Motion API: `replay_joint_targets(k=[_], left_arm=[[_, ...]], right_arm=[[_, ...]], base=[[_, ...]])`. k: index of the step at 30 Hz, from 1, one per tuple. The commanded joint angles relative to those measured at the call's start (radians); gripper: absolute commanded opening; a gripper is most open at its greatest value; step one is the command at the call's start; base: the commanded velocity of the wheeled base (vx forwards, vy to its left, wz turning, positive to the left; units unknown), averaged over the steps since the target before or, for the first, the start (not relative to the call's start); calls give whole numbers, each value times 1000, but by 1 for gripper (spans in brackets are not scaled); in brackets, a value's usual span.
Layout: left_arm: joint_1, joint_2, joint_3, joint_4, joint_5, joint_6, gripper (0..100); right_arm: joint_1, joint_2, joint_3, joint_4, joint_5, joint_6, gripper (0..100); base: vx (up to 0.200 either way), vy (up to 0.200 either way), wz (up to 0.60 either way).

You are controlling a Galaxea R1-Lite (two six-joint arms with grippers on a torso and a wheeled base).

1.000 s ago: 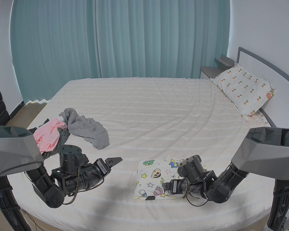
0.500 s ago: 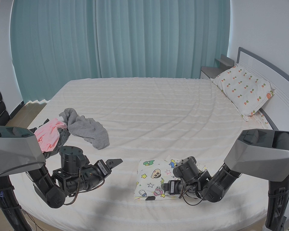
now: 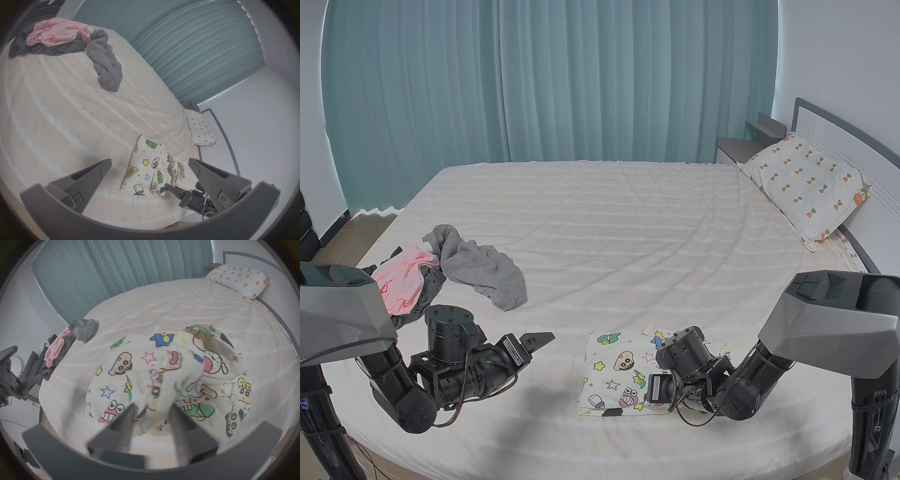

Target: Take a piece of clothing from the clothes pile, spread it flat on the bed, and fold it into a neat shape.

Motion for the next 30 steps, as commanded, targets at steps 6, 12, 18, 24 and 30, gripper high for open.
replay_joint_targets(k=[6,12,18,24,30], left_arm=[[0,10,5,0,-1,-2,100],[0,11,5,0,-1,-2,100],[0,17,7,0,-1,0,100],[-2,19,7,0,13,0,100],[0,19,7,0,13,0,100]], right_arm=[[-27,-59,68,-2,-5,6,0],[-76,-139,134,1,55,5,0],[-138,-181,206,-7,177,-4,0],[-193,-190,228,-7,202,-6,0],[-214,-190,260,-7,211,-11,0]], base=[[0,0,0],[0,0,0],[0,0,0],[0,0,0],[0,0,0]])
